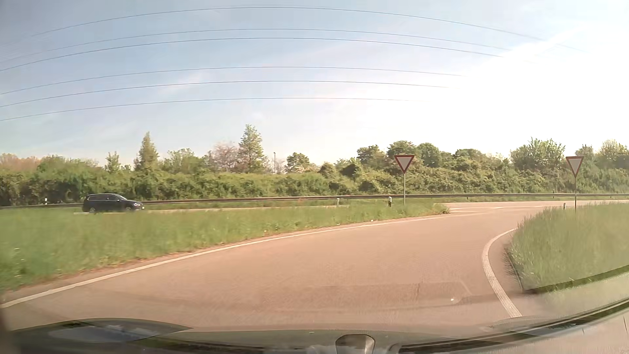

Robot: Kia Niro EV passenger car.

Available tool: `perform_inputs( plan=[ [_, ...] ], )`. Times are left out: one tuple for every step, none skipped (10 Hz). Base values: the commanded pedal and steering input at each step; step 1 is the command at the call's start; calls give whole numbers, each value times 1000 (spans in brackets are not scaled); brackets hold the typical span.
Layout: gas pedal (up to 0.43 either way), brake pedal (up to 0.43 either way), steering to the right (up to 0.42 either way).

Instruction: Follow the waypoints while adhering to traffic rules and regulations

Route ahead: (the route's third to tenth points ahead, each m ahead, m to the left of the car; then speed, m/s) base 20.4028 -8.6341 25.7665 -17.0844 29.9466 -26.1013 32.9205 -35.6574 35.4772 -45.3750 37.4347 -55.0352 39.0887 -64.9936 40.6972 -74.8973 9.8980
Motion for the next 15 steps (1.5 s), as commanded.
perform_inputs(
  plan=[
    [87, 0, 180],
    [87, 0, 180],
    [87, 0, 180],
    [87, 0, 180],
    [87, 0, 180],
    [87, 0, 179],
    [87, 0, 179],
    [87, 0, 179],
    [87, 0, 177],
    [87, 0, 176],
    [87, 0, 174],
    [87, 0, 174],
    [87, 0, 174],
    [87, 0, 173],
    [87, 0, 172]
  ],
)
